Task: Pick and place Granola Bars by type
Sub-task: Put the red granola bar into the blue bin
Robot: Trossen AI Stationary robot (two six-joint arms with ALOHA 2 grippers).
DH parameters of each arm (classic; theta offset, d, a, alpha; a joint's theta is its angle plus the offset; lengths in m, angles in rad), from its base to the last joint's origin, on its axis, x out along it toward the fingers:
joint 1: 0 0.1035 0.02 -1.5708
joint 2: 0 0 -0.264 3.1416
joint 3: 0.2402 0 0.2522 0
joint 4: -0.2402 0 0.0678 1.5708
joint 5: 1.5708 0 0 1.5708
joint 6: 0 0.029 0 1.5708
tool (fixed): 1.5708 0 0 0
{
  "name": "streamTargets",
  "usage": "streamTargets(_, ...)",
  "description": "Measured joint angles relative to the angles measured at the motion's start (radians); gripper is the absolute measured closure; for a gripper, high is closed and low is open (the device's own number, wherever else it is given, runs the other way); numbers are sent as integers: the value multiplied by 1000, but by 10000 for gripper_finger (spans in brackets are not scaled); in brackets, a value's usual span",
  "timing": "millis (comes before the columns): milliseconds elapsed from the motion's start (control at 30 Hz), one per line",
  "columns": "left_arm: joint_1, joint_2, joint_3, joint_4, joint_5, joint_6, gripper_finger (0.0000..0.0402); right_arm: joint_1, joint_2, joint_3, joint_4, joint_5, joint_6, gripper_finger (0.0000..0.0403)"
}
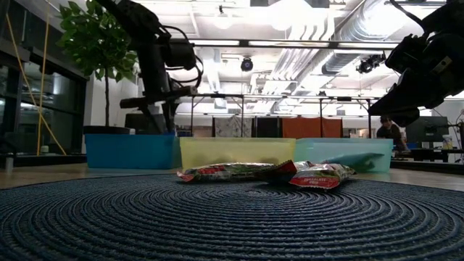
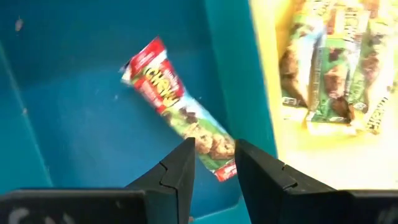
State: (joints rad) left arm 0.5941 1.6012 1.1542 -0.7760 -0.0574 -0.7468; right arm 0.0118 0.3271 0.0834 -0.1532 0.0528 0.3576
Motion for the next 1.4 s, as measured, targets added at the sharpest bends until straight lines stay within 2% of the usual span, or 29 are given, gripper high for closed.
streamTargets(267, -26, -1, 0, 31, 188, 310, 291, 0, 0, 0, 0, 0, 0, 402)
streamTargets(433, -95, -26, 15, 17, 225, 518, 291, 0, 0, 0, 0, 0, 0, 402)
streamTargets(533, -141, -40, 40, 17, 227, 586, 291, 0, 0, 0, 0, 0, 0, 402)
streamTargets(833, -238, -107, 146, 26, 235, 586, 291, 0, 0, 0, 0, 0, 0, 402)
streamTargets(1133, -407, -208, 258, -34, 250, 585, 291, 0, 0, 0, 0, 0, 0, 402)
streamTargets(1267, -490, -263, 310, -28, 196, 559, 278, 0, 0, 0, 0, 0, 0, 402)
streamTargets(1400, -588, -295, 341, -32, 106, 515, 247, 0, 0, 0, 0, 0, 0, 402)
